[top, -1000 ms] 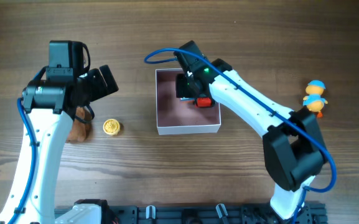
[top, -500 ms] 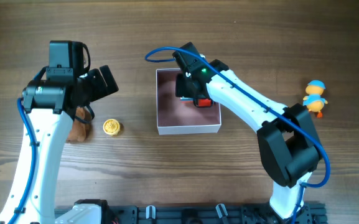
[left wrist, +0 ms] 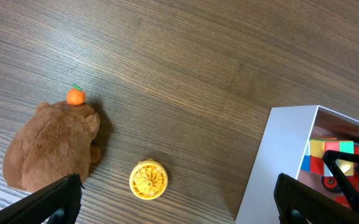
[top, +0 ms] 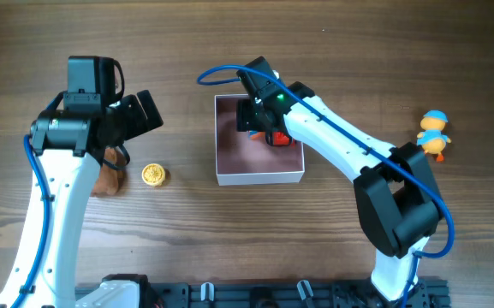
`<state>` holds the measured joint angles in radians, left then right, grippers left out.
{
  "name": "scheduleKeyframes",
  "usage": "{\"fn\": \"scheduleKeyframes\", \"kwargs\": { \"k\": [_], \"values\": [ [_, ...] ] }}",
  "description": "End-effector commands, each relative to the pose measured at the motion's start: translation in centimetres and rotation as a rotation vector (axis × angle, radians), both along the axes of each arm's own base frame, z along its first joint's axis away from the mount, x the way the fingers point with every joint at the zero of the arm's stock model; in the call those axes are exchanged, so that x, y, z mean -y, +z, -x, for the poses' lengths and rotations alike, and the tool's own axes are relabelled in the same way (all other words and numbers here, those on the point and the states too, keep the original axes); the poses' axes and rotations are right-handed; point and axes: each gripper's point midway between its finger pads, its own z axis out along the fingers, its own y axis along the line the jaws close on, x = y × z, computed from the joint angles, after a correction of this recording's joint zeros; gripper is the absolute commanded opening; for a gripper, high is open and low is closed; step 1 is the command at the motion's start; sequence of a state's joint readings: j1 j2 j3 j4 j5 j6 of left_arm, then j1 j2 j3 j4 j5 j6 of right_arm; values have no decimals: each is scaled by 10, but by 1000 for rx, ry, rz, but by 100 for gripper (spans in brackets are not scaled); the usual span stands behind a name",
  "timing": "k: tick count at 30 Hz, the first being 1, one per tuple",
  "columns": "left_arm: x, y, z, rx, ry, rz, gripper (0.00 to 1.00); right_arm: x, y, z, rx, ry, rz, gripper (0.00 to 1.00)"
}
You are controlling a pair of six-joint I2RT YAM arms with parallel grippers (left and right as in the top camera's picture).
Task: Pack container
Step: 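Carry the cube with the right gripper and release it in the box, then grasp the blue-and-orange duck figure with the right gripper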
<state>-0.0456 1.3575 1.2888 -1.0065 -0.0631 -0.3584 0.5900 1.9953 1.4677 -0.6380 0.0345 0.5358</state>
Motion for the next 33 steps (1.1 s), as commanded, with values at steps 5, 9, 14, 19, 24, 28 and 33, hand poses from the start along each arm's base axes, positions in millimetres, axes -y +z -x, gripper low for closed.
{"fn": "scheduleKeyframes", "kwargs": {
  "k": [5, 9, 14, 19, 24, 28, 33],
  "values": [
    [-4, 8, 0, 22, 25, 1, 100, 21, 117, -11, 213, 56, -12, 82],
    [-4, 7, 2, 15, 25, 0, 100, 130, 207, -9, 301, -185, 3, 100],
    [-4, 7, 1, 15, 25, 0, 100, 303, 216, 16, 231, -556, 67, 100],
    [-4, 7, 2, 15, 25, 0, 100, 389, 159, 32, 62, -674, 145, 100],
    [-4, 6, 3, 6, 25, 0, 100, 410, 83, 28, -129, -612, 177, 100],
    [-4, 6, 4, 3, 25, -1, 100, 413, 31, 26, -258, -578, 175, 100],
    [-4, 6, 5, 0, 25, -1, 100, 414, -11, 22, -328, -557, 162, 100]
  ]
}}
